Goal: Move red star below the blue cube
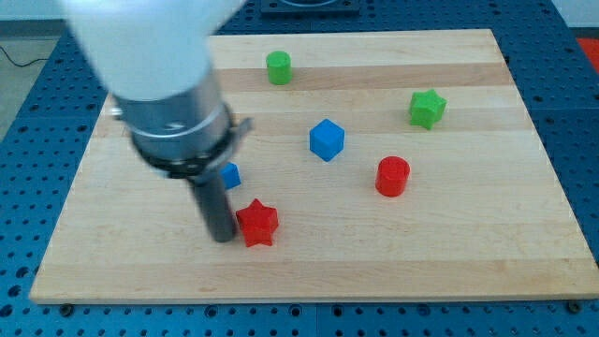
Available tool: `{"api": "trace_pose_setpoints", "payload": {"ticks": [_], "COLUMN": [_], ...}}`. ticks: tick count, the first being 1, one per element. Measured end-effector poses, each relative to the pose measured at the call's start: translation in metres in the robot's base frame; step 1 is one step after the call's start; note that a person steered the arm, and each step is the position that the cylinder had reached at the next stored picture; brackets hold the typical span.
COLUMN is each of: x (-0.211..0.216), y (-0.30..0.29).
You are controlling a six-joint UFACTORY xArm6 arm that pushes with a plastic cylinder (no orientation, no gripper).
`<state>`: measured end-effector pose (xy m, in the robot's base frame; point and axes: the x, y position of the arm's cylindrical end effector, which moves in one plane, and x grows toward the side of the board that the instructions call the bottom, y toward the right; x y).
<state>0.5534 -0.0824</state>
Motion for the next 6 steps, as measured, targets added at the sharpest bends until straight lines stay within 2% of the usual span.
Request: {"api": "trace_pose_setpoints", "payload": {"ticks": [1, 2, 3, 4, 5, 6], "x": [-0.005, -0.002, 0.021, 0.025, 0.022, -0.009], "y": [0.058, 0.037, 0.03, 0.061, 0.086, 0.093]}}
